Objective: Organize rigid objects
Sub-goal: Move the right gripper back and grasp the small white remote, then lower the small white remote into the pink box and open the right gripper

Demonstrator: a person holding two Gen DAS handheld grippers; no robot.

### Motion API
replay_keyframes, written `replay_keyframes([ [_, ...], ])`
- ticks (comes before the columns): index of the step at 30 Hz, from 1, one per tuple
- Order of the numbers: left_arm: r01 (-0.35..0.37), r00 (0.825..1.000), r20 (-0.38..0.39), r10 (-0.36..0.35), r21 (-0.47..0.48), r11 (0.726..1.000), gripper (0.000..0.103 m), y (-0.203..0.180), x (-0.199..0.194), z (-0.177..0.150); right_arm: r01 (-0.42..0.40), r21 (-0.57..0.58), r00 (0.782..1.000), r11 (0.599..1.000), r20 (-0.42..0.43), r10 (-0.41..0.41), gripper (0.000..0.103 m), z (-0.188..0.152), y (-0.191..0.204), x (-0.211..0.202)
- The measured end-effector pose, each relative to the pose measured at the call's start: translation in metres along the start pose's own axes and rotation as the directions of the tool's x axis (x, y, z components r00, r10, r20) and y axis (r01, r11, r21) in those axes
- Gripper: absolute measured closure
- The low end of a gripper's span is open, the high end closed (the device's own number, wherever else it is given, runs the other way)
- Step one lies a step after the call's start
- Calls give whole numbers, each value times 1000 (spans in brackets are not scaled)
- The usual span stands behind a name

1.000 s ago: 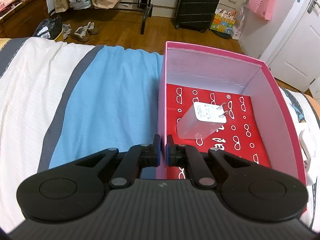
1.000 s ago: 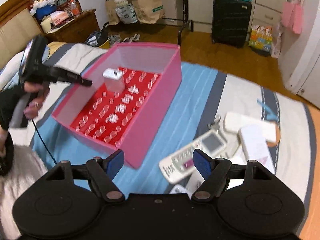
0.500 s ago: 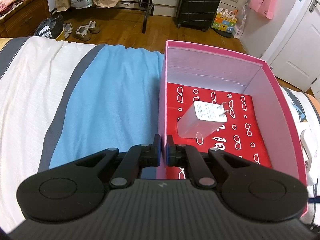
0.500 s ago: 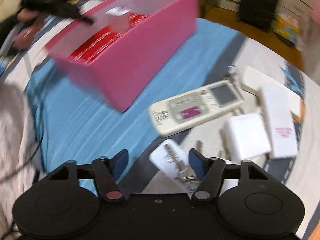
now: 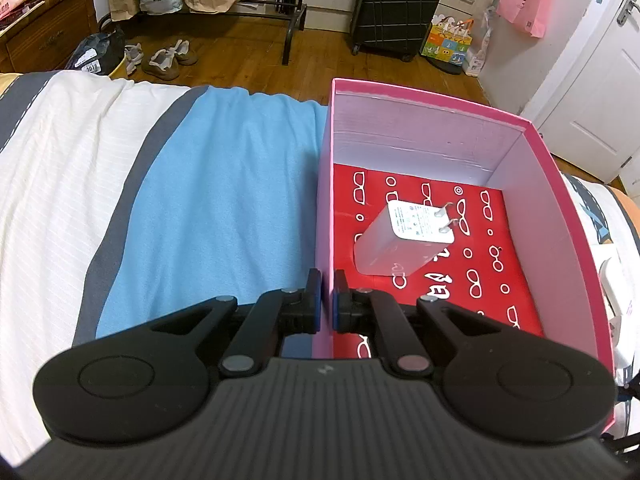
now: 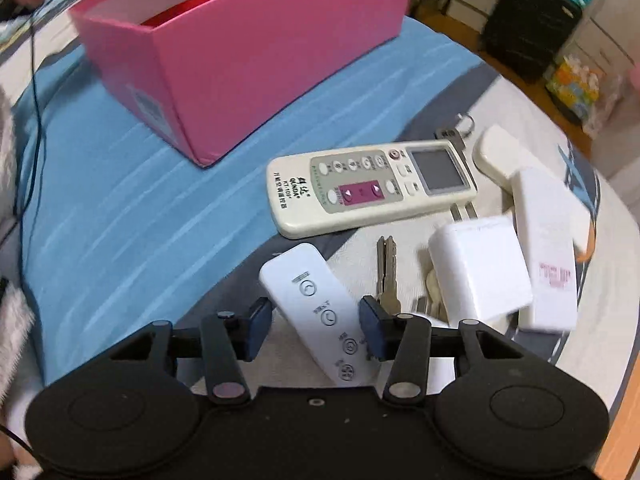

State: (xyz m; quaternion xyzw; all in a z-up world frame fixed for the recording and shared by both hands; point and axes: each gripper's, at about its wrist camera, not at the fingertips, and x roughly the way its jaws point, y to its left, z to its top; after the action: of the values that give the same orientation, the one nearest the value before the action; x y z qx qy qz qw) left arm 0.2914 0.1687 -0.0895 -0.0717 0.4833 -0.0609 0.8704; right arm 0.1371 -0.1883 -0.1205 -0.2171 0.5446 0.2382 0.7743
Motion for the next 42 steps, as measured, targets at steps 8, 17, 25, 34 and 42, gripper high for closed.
replay_keyframes([
  [8,4,1000,-2,-4,-11,1000,98,0,1,-1,-22,65,999,998,35,20,59,6,-3,-7],
  [17,7,1000,-3,-7,-15,1000,98,1,1,-1,27,139,990,990,130,-46,60,24,26,-48],
  [25,7,1000,-8,-7,-19,1000,98,2,0,-2,58,175,966,983,240,-100,60,54,40,-96],
  [34,3,1000,-5,-3,-18,1000,99,0,-1,-3,19,156,934,988,348,-73,59,117,66,-116],
  [42,16,1000,-4,-16,-23,1000,98,6,-2,-3,-147,252,956,956,283,73,59,172,74,-50],
])
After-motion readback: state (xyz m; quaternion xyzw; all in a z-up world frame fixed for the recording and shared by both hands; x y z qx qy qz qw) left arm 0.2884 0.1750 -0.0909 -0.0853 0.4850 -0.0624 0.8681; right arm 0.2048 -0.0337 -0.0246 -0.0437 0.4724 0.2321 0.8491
